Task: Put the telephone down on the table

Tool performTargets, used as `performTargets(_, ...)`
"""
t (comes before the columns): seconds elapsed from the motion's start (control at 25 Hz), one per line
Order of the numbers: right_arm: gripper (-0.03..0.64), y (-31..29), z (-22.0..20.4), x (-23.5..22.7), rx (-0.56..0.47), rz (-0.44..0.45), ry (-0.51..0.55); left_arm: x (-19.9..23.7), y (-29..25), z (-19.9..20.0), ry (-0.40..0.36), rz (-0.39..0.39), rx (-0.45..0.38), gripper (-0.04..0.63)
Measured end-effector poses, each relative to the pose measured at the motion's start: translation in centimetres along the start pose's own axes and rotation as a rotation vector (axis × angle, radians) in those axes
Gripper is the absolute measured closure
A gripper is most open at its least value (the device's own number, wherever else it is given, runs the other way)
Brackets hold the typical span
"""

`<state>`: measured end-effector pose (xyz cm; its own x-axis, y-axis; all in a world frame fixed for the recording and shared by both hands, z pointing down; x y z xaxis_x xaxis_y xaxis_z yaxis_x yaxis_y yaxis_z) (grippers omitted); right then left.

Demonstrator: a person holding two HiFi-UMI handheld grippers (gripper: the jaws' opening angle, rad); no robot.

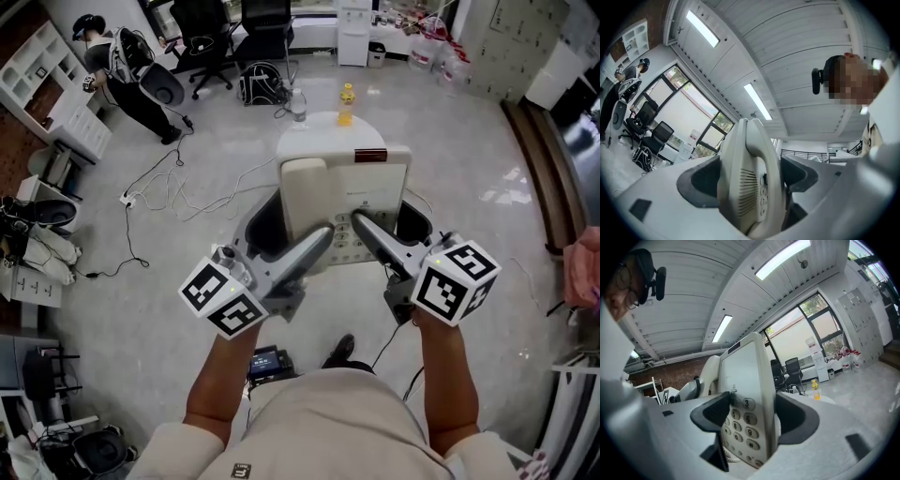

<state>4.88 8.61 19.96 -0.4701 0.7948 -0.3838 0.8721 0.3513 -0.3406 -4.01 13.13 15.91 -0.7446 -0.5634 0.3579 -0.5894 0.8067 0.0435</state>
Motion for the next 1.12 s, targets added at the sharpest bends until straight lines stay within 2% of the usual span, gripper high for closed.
performTargets(0.28, 0.330, 0.5, 0.8, -4.9, 0.001, 0.026, -0.015, 0.4, -4.8, -0.9, -0.007, 0.025, 0.020, 0.212)
performTargets(0.56, 0.330, 1.1, 1.1, -8.4, -0.011, 0.013, -0.038, 0.8, -8.4, -1.7, -0.009, 0.010, 0.040, 0.212)
performTargets(0.72, 0.330, -0.1, 2.0, -10.0, -0.022, -0.020, -0.054, 2.8, -10.0, -1.2, -0.001, -0.026, 0.052, 0.212)
performTargets(1.12, 0.330, -3.1, 4.9, -13.7, -0.046, -0.176, -0.097, 8.2, -14.4, 0.2, 0.043, -0.180, 0.088, 0.212)
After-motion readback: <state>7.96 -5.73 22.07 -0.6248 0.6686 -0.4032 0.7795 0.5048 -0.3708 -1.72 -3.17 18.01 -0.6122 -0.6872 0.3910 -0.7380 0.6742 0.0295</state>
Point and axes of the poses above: the fingertips, and each gripper's own axes: y backward along the fingers, x to its left, z out of its top, the point moved 1 cm from there along y, backward along the fingers, and after that the axes turned 13 degrees about x, right-handed, at the moved point
